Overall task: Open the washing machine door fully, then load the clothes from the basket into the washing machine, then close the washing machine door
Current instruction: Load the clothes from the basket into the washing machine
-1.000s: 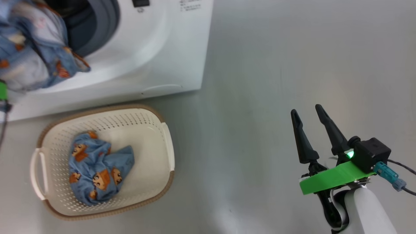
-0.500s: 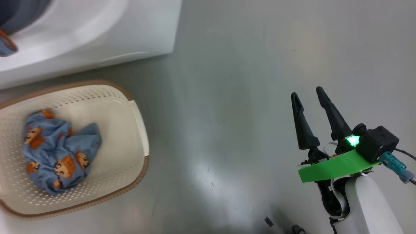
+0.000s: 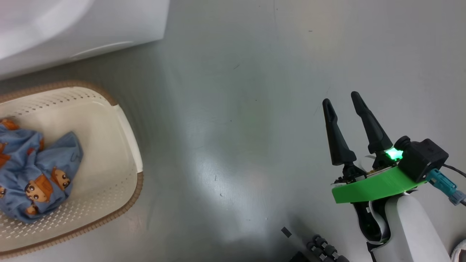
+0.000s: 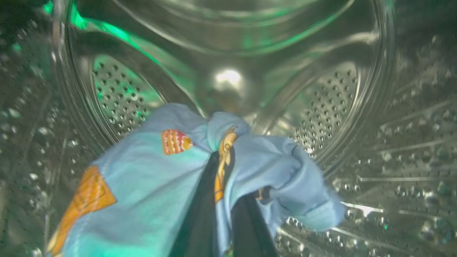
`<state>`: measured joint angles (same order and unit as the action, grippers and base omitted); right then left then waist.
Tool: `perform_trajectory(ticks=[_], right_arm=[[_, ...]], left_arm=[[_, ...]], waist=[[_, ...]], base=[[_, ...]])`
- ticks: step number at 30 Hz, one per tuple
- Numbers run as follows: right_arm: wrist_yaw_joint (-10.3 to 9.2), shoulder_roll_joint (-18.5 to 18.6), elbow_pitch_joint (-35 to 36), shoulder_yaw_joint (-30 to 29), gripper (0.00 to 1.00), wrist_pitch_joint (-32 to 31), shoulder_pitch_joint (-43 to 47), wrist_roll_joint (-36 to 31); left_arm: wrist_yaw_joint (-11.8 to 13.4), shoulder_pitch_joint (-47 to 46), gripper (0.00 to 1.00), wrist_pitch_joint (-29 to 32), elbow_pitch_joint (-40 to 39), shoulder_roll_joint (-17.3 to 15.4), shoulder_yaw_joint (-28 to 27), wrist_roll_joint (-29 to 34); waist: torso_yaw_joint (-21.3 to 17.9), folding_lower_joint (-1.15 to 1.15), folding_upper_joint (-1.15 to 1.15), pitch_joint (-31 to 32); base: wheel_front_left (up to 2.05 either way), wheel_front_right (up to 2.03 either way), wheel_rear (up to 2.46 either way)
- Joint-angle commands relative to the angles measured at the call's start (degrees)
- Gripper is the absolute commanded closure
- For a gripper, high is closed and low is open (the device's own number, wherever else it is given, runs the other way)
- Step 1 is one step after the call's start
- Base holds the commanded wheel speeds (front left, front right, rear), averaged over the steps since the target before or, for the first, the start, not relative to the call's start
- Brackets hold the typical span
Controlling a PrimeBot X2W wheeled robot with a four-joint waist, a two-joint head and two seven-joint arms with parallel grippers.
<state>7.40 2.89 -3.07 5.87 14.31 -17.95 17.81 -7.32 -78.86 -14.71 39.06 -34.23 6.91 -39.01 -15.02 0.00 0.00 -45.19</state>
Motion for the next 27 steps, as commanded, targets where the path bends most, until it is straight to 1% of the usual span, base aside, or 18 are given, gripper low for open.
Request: perform_trajectory(ticks=[1, 8, 19, 20, 21, 27], right_arm=[[0.09, -0.02, 1.23, 1.48, 0.00, 0.68, 0.58, 0.76], [0.09, -0.02, 1.39, 1.78, 0.00, 0.68, 0.67, 0.42], [0.09, -0.02, 1.21, 1.90, 0.00, 0.69, 0.44, 0.36], [0.09, -0.02, 1.20, 1.90, 0.00, 0.69, 0.37, 0.39], [0.09, -0.02, 1.18, 1.88, 0.00, 0.69, 0.30, 0.44], [0.09, -0.02, 0.88, 1.72, 0.00, 0.69, -0.01, 0.54]], left_arm=[[-0.16, 1.22, 1.00, -0.29, -0.38, -2.31, -0.06, 1.12], [-0.16, 0.92, 1.00, -0.29, 6.54, -1.35, 2.29, 1.16], [-0.16, -0.86, 1.00, -0.29, 10.07, -1.48, 5.97, 0.59], [-0.16, -0.91, 0.53, -0.29, 10.50, -1.55, 6.32, 0.51], [-0.16, -0.93, 0.00, -0.29, 10.88, -1.58, 6.72, 0.48], [-0.16, -0.94, 0.00, -0.29, 11.69, -1.77, 7.73, 0.27]], waist=[[-0.09, 0.00, 0.00, 0.08], [0.02, 0.00, 0.00, 0.26], [-0.03, 0.00, 0.00, 0.20], [-0.04, 0.00, 0.00, 0.18], [-0.04, 0.00, 0.00, 0.19], [0.08, 0.00, 0.00, 0.65]], base=[[0.00, 0.00, 0.00], [0.00, 0.00, 0.00], [0.00, 0.00, 0.00], [0.00, 0.00, 0.00], [0.00, 0.00, 0.00], [0.00, 0.00, 0.00]])
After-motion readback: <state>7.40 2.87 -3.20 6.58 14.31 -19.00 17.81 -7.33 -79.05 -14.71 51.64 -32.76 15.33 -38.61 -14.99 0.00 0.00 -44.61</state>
